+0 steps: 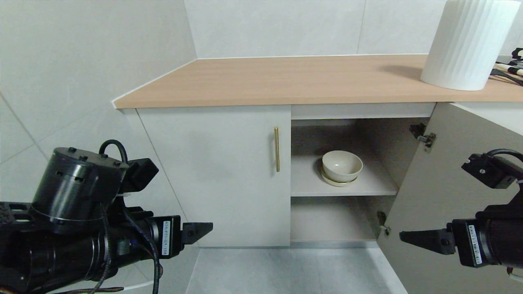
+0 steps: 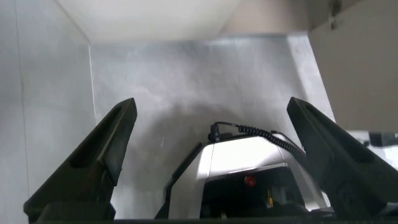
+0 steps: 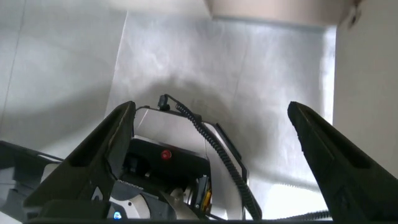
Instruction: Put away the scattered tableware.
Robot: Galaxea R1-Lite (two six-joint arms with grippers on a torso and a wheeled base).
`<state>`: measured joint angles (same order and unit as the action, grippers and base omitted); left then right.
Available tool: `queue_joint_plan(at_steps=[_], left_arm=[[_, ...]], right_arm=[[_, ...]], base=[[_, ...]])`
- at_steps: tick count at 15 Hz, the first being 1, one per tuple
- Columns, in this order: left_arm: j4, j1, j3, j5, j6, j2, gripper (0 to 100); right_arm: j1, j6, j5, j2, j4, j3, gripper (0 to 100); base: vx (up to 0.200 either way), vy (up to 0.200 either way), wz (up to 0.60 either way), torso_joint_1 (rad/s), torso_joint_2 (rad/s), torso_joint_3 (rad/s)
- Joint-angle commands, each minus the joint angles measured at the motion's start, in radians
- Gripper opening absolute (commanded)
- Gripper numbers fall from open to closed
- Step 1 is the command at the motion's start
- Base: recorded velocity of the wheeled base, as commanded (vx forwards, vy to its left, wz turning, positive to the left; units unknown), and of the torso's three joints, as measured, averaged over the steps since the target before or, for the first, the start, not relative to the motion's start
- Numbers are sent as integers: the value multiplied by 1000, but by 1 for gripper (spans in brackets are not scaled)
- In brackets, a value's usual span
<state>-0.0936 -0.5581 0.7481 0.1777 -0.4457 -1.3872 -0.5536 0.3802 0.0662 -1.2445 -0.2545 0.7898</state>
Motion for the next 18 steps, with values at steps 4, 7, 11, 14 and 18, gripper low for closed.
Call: queue_joint_plan(at_steps=[4,7,11,14,18], left_arm=[[0,0,-1,0,-1,-10,100],[0,0,-1,0,-1,-10,100],[2,0,-6,0,1,-12,100],[2,0,-6,0,2,-12,100],[2,-2,-6,5,2,-12,100]], right_arm=[[0,0,0,-15,0,-4,100],[0,-3,0,-15,0,-9,100],[0,-12,0,-15,0,-11,100],[0,-14,0,-9,-6,-11,100],[0,-90,0,40,-114,-7,100]], base=[[-200,0,0,1,0,5],[0,0,0,0,0,0],[0,0,0,0,0,0],[0,0,0,0,0,0],[0,-150,0,2,2,4]])
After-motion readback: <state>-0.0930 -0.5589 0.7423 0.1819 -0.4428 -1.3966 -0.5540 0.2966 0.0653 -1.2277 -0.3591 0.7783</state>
